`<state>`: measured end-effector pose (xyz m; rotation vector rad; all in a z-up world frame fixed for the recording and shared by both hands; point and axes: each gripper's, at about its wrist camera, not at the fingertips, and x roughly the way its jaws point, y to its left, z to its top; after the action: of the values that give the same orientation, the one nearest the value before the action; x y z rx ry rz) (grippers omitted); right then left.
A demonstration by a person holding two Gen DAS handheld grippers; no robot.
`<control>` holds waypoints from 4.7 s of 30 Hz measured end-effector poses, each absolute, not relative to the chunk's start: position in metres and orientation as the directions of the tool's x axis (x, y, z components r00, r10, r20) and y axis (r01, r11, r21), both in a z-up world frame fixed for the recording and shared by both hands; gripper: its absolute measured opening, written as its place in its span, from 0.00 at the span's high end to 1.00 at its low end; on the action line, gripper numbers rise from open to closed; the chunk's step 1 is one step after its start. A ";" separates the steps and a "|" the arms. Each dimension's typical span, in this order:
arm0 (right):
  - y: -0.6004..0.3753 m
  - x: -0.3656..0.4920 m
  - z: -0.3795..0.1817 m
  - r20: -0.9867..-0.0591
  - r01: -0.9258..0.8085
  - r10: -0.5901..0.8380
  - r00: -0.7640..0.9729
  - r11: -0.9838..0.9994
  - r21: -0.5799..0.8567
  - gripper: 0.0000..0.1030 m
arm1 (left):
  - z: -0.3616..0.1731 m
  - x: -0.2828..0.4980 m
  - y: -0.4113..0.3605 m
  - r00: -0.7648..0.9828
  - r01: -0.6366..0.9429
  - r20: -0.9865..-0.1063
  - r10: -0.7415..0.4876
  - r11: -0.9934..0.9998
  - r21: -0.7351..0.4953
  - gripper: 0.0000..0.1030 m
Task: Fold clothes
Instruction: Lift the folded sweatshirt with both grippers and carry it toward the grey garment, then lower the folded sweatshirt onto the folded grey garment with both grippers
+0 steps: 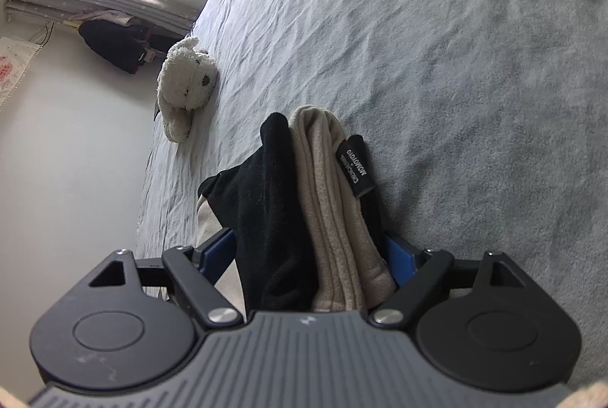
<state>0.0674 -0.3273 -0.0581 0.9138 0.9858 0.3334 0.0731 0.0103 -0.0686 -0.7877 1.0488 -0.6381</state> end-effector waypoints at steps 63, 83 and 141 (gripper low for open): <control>-0.314 0.004 -0.032 -0.593 0.120 0.512 0.621 0.686 0.718 0.57 | -0.031 0.027 0.002 0.561 0.080 -0.533 -0.634 0.682 -0.727 0.58; -0.390 0.046 0.004 -0.492 0.131 0.479 0.726 0.607 0.784 0.57 | 0.026 0.099 -0.089 0.547 0.146 -0.512 -0.662 0.678 -0.720 0.59; -0.569 0.092 -0.009 -0.024 0.165 -0.166 0.986 0.929 0.331 0.83 | -0.019 0.284 -0.370 0.636 0.586 -0.170 -0.753 0.614 -0.529 0.81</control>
<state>0.0916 -0.5692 -0.0094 0.3387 -0.0050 -0.1695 0.2837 -0.3700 -0.0187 -0.4550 0.3991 -0.7949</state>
